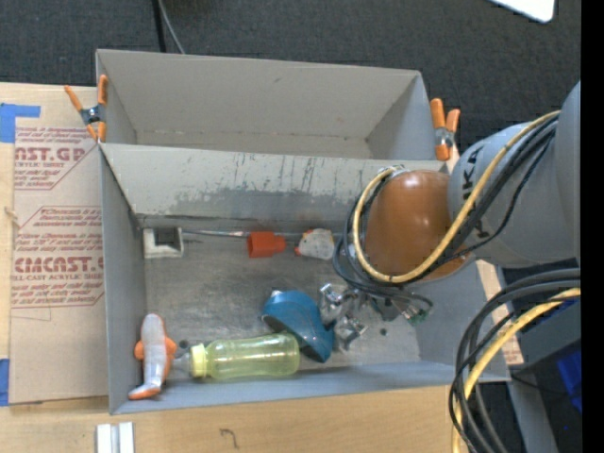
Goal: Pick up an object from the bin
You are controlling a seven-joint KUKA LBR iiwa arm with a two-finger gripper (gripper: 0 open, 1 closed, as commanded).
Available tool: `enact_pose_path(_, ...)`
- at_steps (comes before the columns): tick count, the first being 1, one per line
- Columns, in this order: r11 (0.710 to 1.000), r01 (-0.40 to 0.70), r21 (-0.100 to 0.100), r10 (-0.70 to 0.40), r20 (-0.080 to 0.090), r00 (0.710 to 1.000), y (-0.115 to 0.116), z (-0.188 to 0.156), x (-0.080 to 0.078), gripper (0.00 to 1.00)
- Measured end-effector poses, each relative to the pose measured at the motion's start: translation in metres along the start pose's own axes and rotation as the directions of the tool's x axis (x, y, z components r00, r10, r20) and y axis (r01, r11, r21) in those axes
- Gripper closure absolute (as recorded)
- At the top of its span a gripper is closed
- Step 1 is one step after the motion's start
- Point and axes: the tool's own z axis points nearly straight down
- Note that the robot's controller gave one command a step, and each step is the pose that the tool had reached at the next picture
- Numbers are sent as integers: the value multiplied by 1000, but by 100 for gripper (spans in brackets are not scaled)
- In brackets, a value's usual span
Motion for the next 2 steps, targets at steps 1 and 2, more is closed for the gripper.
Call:
enact_pose_path(1,1000,0,0,0,0,1000,0,0,0,100)
enact_pose_path(2,1000,13,-7,-13,-10,1000,1,-205,2,100)
